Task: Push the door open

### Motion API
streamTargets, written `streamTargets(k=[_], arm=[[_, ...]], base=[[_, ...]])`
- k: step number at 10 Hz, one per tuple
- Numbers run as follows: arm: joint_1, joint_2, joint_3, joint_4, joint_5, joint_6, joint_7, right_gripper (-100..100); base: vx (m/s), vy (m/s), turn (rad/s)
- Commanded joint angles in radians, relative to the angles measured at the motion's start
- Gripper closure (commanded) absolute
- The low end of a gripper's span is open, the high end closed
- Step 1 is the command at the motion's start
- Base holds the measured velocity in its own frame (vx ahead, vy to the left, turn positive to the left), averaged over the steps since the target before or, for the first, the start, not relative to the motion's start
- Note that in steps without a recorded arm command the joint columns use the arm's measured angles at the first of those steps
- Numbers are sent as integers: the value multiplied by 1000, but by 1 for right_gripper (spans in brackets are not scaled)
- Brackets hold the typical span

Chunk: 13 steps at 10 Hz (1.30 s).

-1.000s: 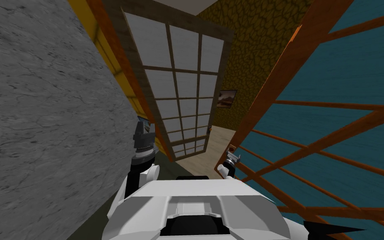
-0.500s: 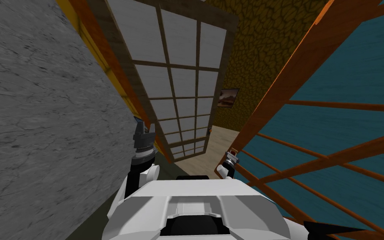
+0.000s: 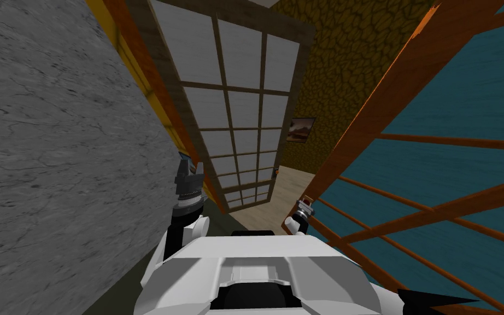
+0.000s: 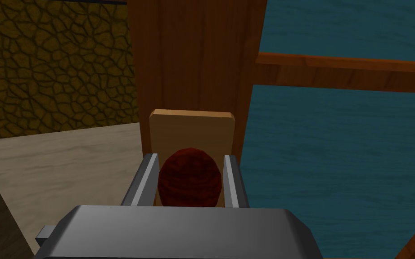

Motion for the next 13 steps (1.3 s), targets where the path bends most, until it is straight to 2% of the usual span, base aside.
streamTargets(k=[1,2,4,6,8,9,13], arm=[[11,-3,-20,-46,-13,2,20,100],[11,-3,-20,-32,-13,2,20,100],[1,-16,-63,-41,-45,-23,42,100],[1,-16,-63,-41,-45,-23,42,100],[-9,-25,-107,-36,-77,-50,63,100],[-9,-25,-107,-36,-77,-50,63,100],[-17,-30,-143,-32,-104,-72,81,100]], base=[[68,-131,143],[58,-81,28],[91,-134,128],[49,-87,29],[57,-102,137],[65,-108,66],[38,-73,57]])
